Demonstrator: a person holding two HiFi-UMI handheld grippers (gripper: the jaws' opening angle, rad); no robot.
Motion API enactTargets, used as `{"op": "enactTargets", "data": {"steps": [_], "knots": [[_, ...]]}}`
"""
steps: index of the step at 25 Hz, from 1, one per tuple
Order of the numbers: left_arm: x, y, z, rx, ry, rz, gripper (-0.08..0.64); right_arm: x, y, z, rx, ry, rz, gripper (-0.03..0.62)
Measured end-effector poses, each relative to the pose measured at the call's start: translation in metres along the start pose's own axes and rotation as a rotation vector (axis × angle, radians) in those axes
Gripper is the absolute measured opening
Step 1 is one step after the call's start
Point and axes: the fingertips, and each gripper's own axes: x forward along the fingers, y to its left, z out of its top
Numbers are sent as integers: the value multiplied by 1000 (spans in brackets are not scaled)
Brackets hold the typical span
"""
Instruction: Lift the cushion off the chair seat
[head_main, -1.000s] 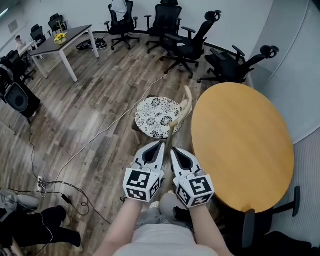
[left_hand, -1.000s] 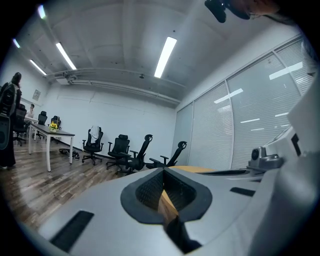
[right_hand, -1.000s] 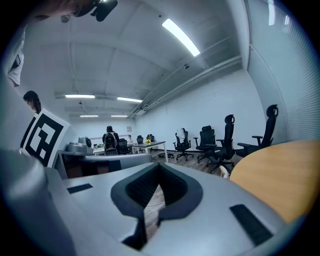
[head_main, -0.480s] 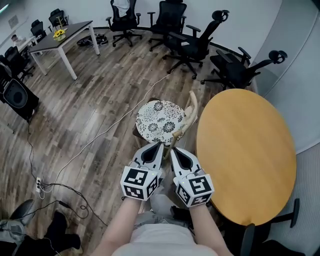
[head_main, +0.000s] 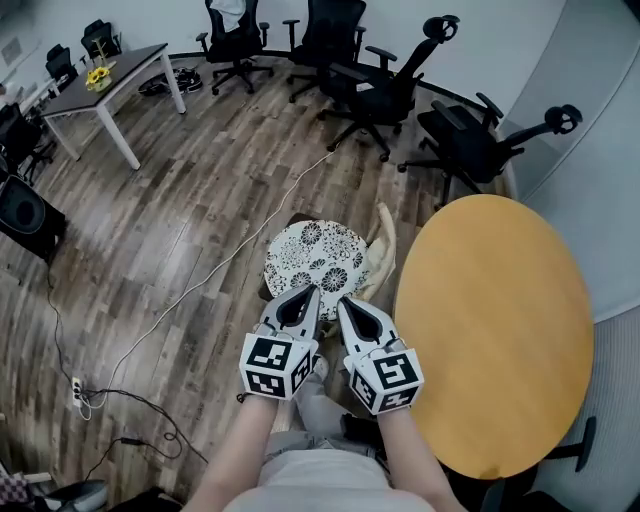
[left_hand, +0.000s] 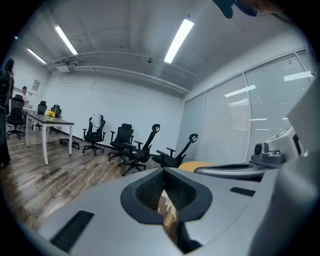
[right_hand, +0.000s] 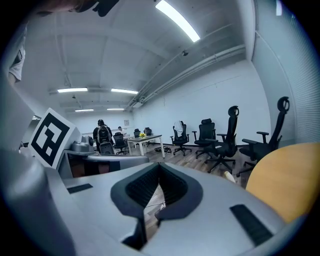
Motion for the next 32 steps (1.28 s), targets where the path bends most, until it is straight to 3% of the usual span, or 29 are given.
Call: {"op": "enactTargets", "data": {"steps": [13,18,23,28,32], "knots": [[106,73,7,-86,89,-34,5,111,-71,15,108,42,-30,26],[125,93,-3,-106,117,-52,5,140,-83,24,80,51,-27,26],[144,122,-15,-177,142,-37,5,161,-95,6,128,78,-62,26],[167,144,-29,-202,185,-74,13,181,-105,-20,145,120,-97,26],[182,159,-44,-222,229,-99,80,194,-113,-35,165,137,-122,26]]}}
